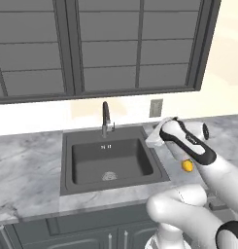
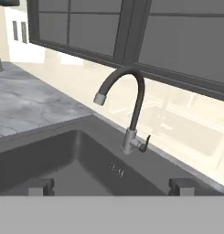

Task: Turn on the sink faucet. Then move the lemon from the counter to the sink. Turn off the sink. Move the vegetable from the sink to the pot next to the stove. Finally move the pot to the rear left burner.

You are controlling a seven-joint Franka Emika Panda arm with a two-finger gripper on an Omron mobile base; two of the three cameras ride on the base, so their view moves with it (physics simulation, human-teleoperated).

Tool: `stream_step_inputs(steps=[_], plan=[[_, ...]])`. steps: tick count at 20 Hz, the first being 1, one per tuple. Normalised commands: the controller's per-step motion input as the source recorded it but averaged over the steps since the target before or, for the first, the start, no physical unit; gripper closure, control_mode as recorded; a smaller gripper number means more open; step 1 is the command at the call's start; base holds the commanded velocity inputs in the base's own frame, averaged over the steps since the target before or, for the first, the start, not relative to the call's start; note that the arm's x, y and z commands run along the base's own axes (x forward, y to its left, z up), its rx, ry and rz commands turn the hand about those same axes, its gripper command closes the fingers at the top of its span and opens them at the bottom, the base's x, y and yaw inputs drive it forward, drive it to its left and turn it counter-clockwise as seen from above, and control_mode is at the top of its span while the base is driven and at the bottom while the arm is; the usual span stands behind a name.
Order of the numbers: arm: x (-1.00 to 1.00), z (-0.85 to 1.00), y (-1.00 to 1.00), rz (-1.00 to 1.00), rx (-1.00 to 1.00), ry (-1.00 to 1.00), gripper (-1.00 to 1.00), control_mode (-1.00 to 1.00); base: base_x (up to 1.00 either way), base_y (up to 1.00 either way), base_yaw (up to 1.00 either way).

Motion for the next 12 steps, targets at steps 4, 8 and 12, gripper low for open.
stream_step_inputs(steps=[4, 8, 12], plan=[[0.48, -0.01, 0.0, 0.19, 0.08, -0.13, -1.0, -1.0, 0.0, 0.0, 0.0], [0.08, -0.04, 0.03, 0.04, 0.0, 0.0, -1.0, -1.0, 0.0, 0.0, 0.0], [0.35, -0.07, 0.15, 0.0, 0.0, 0.0, -1.0, -1.0, 0.0, 0.0, 0.0]])
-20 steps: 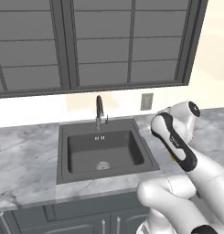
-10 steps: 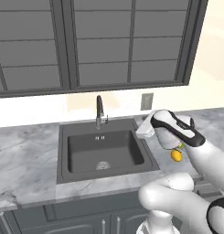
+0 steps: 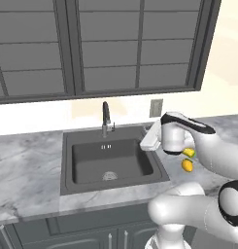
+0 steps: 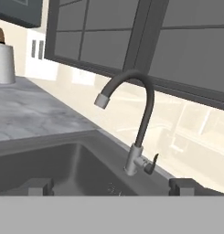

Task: Turn on the sink faucet. Then move the lemon from the counter to the sink. Turn off the sink. Move the vegetable from the sink to the pot next to the stove. Finally move the pot to the rear left burner.

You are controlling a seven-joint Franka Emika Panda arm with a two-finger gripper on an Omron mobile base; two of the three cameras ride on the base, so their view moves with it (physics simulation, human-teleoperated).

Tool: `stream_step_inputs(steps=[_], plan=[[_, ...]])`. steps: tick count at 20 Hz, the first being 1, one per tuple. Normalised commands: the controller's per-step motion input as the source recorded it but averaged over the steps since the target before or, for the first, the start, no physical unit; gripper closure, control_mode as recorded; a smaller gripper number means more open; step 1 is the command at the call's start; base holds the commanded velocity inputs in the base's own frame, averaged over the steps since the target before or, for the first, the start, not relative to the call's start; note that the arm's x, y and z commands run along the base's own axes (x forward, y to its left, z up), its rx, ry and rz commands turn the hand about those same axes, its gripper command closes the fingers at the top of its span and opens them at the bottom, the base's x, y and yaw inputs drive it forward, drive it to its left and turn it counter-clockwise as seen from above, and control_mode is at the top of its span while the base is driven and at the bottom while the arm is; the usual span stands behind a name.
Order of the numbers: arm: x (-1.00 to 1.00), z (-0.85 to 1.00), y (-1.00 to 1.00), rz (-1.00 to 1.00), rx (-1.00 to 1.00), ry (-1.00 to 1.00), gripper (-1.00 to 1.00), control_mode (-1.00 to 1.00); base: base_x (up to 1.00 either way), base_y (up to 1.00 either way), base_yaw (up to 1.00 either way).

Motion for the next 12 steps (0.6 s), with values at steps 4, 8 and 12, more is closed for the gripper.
stream_step_inputs(steps=[4, 8, 12], plan=[[0.33, -0.09, 0.11, 0.0, 0.0, 0.0, -1.0, -1.0, 0.0, 0.0, 0.0], [0.36, -0.08, 0.2, 0.0, 0.0, 0.0, -1.0, -1.0, 0.0, 0.0, 0.0], [0.4, -0.03, 0.18, 0.01, 0.02, 0.0, -1.0, -1.0, 0.0, 0.0, 0.0]])
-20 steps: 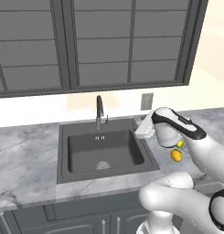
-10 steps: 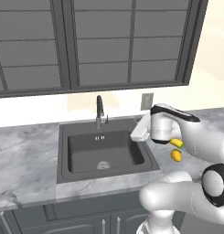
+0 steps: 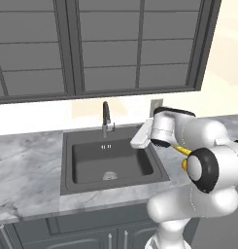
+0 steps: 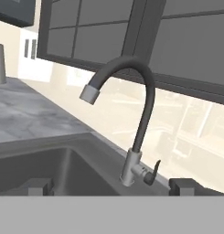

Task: Turn on the sink faucet. Then move the lemon from the counter to the sink. Turn off the sink. Move the vegetable from the sink to the pot next to the stove. Finally move the pot to the rear left burner.

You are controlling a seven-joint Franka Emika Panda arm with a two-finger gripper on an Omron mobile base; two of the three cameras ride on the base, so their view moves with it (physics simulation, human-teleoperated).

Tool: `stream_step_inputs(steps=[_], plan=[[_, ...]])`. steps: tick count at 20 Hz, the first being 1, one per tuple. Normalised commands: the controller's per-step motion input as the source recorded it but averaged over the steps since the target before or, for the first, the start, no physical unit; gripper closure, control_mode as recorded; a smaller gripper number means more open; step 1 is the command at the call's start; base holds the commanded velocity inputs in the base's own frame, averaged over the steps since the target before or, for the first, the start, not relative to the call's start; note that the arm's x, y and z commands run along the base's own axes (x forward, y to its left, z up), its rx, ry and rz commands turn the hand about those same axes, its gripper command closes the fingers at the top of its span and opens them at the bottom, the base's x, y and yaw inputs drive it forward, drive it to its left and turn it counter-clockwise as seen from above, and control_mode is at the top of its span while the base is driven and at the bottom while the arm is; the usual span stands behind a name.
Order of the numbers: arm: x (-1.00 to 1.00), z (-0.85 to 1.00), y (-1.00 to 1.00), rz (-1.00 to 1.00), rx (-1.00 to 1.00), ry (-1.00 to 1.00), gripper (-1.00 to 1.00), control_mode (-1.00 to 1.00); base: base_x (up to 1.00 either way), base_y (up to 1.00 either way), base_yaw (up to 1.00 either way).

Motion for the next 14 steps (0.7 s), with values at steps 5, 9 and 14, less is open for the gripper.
stream_step_inputs(steps=[5, 9, 14], plan=[[0.45, -0.09, 0.21, 0.05, 0.02, 0.0, -1.0, -1.0, 0.0, 0.0, 0.0], [0.53, -0.09, 0.23, 0.05, 0.0, 0.0, -1.0, -1.0, 0.0, 0.0, 0.0], [0.51, -0.12, 0.15, 0.05, 0.01, 0.0, -1.0, -1.0, 0.0, 0.0, 0.0]])
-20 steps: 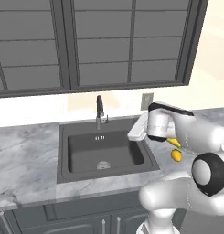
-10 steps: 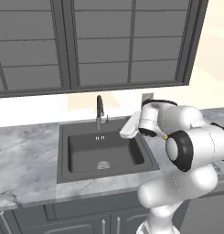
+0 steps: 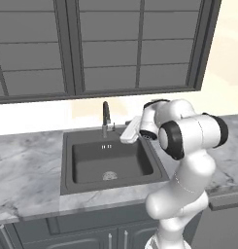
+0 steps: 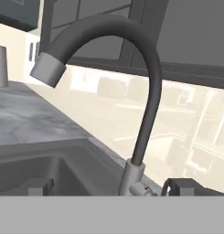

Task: Turn on the sink faucet. Then move the lemon from the counter to the sink. Turn off the sink. Move the vegetable from the sink to the pot next to the stove. Finally move the pot to the rear left burner.

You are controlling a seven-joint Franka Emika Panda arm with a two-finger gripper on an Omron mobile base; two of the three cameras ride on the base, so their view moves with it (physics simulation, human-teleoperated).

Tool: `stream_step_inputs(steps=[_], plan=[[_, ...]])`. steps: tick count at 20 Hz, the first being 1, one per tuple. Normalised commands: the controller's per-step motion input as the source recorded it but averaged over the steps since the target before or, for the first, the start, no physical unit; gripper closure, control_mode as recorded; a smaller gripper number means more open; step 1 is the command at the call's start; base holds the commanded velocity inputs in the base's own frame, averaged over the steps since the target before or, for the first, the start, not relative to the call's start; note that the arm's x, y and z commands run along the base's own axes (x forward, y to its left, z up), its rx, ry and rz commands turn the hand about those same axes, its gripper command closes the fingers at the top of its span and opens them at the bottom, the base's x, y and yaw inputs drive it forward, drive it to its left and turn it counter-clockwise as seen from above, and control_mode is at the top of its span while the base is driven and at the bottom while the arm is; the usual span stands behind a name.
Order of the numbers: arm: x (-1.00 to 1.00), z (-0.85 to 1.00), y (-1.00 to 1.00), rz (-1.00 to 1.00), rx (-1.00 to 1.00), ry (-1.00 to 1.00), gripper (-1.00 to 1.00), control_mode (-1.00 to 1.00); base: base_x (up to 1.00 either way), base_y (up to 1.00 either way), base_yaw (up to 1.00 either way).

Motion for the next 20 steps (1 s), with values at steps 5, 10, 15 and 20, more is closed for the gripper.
stream_step_inputs(steps=[5, 10, 15, 20], plan=[[0.45, -0.15, 0.1, 0.06, 0.01, 0.0, -1.0, -1.0, 0.0, 0.0, 0.0], [0.44, -0.15, 0.02, 0.06, 0.02, 0.0, -1.0, -1.0, 0.0, 0.0, 0.0], [0.4, -0.18, 0.0, 0.05, 0.02, 0.0, -1.0, -1.0, 0.0, 0.0, 0.0], [0.34, -0.21, 0.0, 0.05, 0.01, 0.0, -1.0, -1.0, 0.0, 0.0, 0.0]])
